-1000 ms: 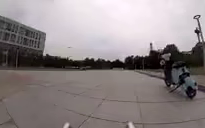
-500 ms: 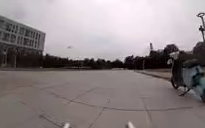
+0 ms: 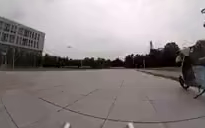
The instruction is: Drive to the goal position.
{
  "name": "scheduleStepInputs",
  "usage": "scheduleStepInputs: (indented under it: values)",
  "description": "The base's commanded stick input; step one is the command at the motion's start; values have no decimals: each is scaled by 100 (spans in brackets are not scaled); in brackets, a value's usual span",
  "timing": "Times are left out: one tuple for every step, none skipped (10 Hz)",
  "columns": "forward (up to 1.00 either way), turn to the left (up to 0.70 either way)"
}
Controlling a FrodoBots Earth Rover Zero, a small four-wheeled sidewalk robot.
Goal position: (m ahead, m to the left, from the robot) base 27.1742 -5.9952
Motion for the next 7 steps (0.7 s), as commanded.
scheduleStepInputs:
  values:
    - [85, 0]
    - [85, 0]
    - [85, 0]
    - [85, 0]
    - [85, 0]
    - [85, 0]
    - [85, 0]
